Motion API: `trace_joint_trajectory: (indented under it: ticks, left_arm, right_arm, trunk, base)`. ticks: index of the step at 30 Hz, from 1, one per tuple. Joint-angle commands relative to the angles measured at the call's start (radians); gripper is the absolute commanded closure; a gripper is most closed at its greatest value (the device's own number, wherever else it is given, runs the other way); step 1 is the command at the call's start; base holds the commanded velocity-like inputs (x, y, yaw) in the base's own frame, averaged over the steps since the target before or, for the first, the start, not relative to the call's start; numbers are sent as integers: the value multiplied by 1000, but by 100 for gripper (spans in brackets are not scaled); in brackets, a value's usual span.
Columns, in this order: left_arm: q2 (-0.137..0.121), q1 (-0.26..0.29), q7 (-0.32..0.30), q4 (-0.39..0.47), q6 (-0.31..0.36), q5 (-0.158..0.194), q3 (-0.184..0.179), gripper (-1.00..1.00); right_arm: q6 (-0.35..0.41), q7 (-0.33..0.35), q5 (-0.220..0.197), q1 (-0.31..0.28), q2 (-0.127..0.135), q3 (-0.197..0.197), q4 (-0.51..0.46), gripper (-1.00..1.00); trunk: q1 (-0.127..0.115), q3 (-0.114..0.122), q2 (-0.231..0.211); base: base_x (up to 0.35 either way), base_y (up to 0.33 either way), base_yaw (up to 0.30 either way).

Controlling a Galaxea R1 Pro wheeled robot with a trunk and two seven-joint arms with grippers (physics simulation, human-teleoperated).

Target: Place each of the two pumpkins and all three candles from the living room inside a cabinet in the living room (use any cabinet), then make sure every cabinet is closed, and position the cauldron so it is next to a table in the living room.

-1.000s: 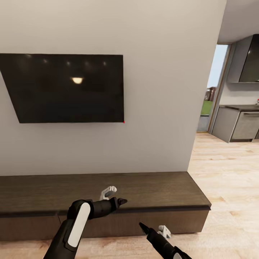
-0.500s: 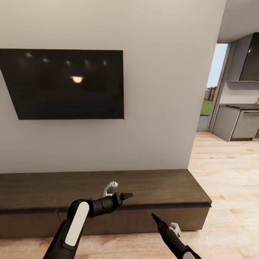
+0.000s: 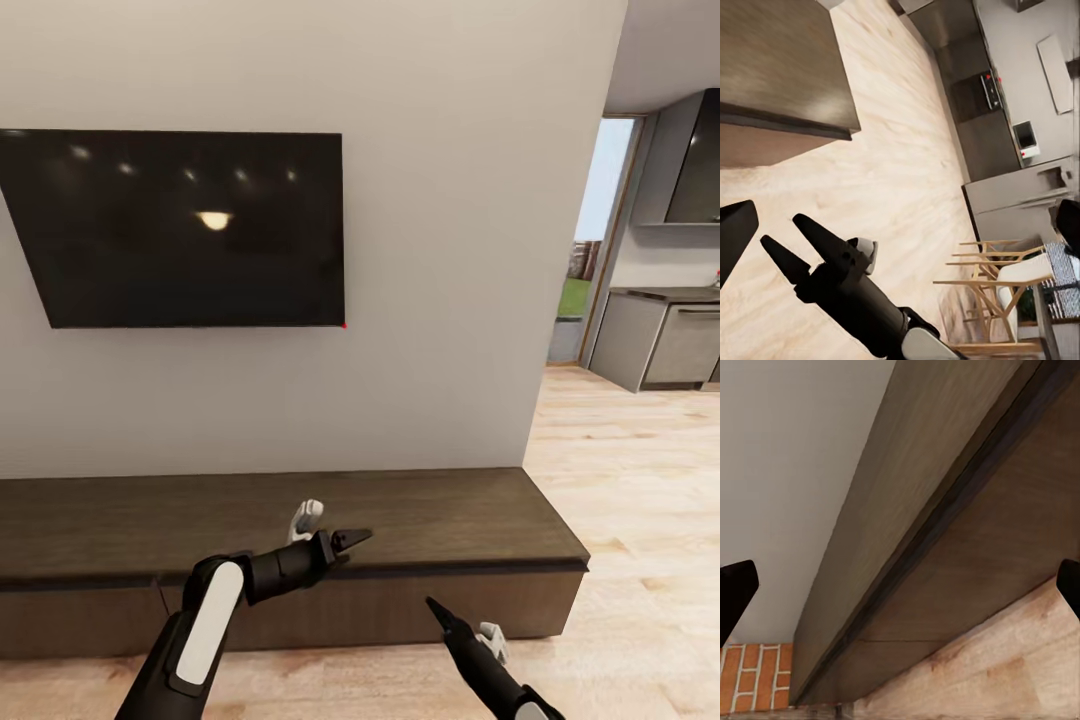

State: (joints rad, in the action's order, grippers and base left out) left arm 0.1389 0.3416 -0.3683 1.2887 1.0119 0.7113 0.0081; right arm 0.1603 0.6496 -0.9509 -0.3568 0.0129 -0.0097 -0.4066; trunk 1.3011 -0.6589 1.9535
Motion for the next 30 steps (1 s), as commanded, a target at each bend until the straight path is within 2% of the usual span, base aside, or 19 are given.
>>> trace_joint_trajectory:
  ticks: [1,4,6,18,24,30]
  left_arm:
    - [0,1,-17,0,4,-6,1,-100]
    - [-1,1,-116,-2,2,-9,0,-100]
    - [-1,1,-148,-2,0,-12,0,-100]
    - [-21,0,-174,-2,-1,-9,0,-100]
    - [-23,1,-175,-2,-1,-9,-1,-100]
    - [-24,0,-174,-2,-1,-9,-3,-100]
  right_arm:
    - [19,11,-11,0,1,-1,1,-100]
    - [56,32,-13,-1,5,-1,6,-100]
    - [63,34,-14,0,5,-1,13,-100]
    - [67,33,-23,-1,7,-4,82,-100]
    - [69,33,-78,-1,12,-3,85,-100]
    - [71,36,-153,0,34,-2,86,-100]
  trunk:
    - [0,-1,0]
    - [0,-1,0]
    - [0,-1,0]
    - [0,-1,0]
    - [0,-1,0]
    - [0,-1,0]
  base:
    - [0,0,0]
    - [0,0,0]
    - [0,0,0]
    - [0,0,0]
    - [158,0,0]
    - [311,0,0]
